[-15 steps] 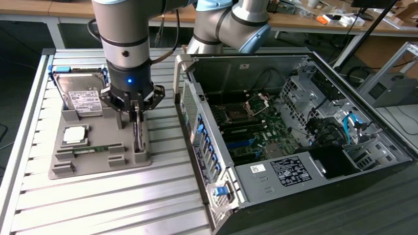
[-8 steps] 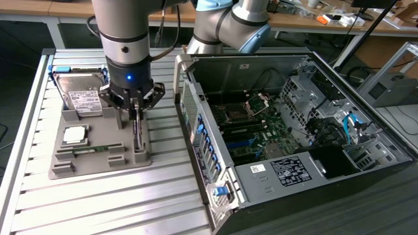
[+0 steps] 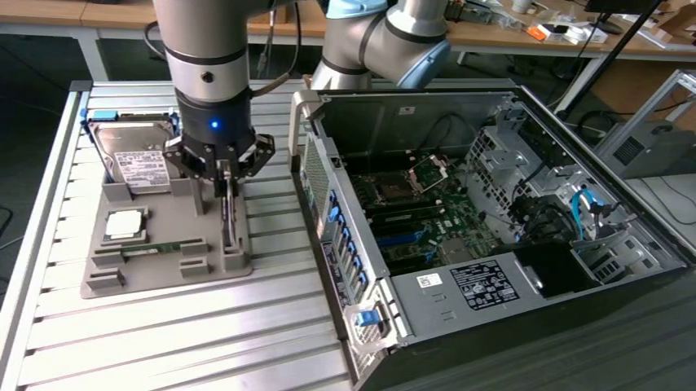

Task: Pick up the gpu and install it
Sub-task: 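Pick up the gpu and move the gpu toward the slot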

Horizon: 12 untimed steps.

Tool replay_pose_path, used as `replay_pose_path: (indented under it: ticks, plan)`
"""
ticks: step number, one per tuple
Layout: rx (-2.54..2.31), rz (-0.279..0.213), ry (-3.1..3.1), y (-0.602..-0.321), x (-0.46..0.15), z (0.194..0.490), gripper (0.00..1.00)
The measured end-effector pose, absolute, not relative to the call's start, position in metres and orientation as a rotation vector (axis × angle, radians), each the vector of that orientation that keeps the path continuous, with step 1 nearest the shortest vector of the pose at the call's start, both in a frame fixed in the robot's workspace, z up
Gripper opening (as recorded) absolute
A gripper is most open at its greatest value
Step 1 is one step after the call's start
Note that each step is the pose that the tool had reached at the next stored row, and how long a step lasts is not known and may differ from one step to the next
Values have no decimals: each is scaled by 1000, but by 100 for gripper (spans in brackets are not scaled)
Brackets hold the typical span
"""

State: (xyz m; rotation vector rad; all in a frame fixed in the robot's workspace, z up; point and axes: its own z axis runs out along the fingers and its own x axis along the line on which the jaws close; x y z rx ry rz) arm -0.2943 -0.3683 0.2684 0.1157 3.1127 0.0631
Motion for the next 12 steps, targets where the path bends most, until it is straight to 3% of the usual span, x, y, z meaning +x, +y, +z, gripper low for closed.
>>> replay_pose_path:
  ticks: [12]
  plan:
    - [116,63,3113,-368,-294,280,27]
